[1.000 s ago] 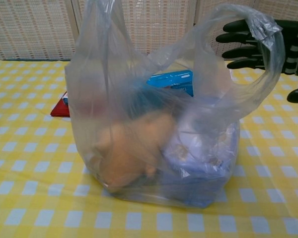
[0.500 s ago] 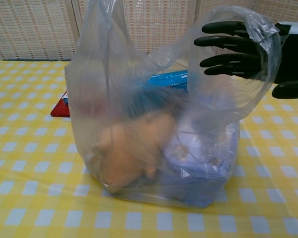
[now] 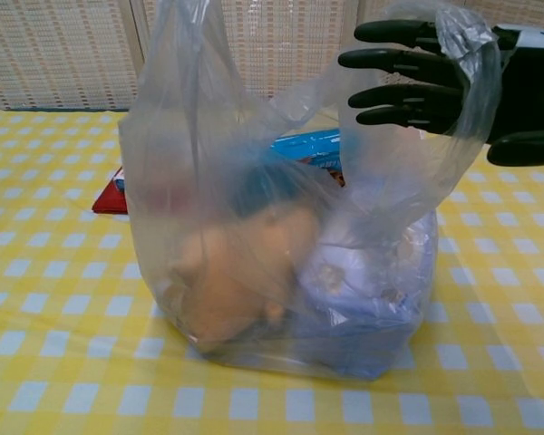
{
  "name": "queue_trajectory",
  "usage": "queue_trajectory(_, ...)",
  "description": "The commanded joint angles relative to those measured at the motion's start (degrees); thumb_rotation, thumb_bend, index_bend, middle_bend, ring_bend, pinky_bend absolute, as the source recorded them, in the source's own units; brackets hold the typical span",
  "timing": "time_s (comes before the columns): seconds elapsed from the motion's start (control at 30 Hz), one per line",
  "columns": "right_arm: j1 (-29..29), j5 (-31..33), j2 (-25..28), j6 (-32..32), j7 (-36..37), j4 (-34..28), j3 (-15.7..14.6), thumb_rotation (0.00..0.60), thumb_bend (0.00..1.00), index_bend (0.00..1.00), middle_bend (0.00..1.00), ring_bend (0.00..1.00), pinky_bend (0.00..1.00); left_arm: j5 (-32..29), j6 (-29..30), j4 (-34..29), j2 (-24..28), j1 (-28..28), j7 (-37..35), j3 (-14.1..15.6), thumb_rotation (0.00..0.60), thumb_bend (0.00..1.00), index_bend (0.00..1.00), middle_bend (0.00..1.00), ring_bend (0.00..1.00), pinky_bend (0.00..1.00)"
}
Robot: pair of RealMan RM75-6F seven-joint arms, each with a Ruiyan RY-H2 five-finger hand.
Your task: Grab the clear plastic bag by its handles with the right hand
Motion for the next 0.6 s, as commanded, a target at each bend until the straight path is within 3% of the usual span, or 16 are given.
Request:
queue_trajectory(0.03, 0.7, 0.5, -1.2, 0.0, 1.9, 0.8, 0.1, 0.6, 0.23, 0.0, 0.0, 0.1, 0.0, 0.0, -0.1, 0.0, 0.1, 0.0, -0.2, 0.0, 0.6, 0.32, 0.0, 0.03, 0.02, 0.05)
queue_trajectory(0.2, 2.7, 0.1, -2.9, 1.7, 12.8, 3.5, -0.4, 0.6, 0.2, 0.0, 0.0, 0.1, 0.0, 0.0, -0.1, 0.0, 0.4, 0.1, -0.8, 0.1, 0.6, 0.32, 0.0, 0.03, 0.02, 0.05)
queue_trajectory(0.6, 5.5, 1.2, -6.9, 2.0, 20.6, 7.2, -0.2, 0.6, 0.19, 0.0, 0.0, 0.07, 0.0, 0.4, 0.9, -0.1, 1.0, 0.7, -2.0, 0.2, 0.6, 0.32, 0.0, 0.03, 0.02, 0.05)
